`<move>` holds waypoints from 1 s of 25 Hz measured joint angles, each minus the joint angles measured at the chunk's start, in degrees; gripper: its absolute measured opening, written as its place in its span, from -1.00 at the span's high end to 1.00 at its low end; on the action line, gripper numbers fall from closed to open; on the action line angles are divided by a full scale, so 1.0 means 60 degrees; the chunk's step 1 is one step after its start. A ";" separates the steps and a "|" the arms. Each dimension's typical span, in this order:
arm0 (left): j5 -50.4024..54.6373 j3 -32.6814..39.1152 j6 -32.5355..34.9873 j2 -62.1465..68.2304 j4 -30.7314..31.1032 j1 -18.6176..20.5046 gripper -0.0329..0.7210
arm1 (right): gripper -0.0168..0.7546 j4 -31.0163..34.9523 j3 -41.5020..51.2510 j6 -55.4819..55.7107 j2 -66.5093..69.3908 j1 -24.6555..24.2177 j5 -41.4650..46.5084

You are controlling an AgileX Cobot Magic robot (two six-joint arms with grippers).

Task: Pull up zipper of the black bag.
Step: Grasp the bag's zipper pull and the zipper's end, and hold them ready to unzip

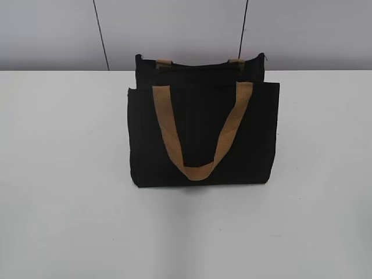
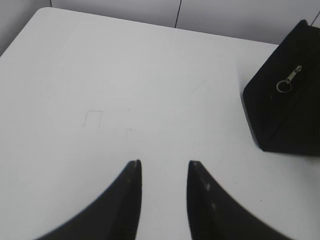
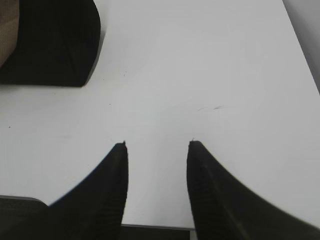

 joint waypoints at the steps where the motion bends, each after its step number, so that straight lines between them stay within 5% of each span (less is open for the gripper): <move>1: 0.0000 0.0000 0.0000 0.0000 0.0000 0.0000 0.28 | 0.15 0.0000 0.0000 0.0000 0.0000 0.0000 0.0000; 15: -0.0009 0.0000 0.0000 0.0112 0.0000 0.0000 0.28 | 0.15 0.0000 0.0000 0.0000 0.0000 0.0000 0.0000; 25: -0.1834 -0.0939 0.0209 0.2788 -0.0014 0.0000 0.28 | 0.15 0.0000 0.0000 0.0000 0.0000 0.0000 0.0000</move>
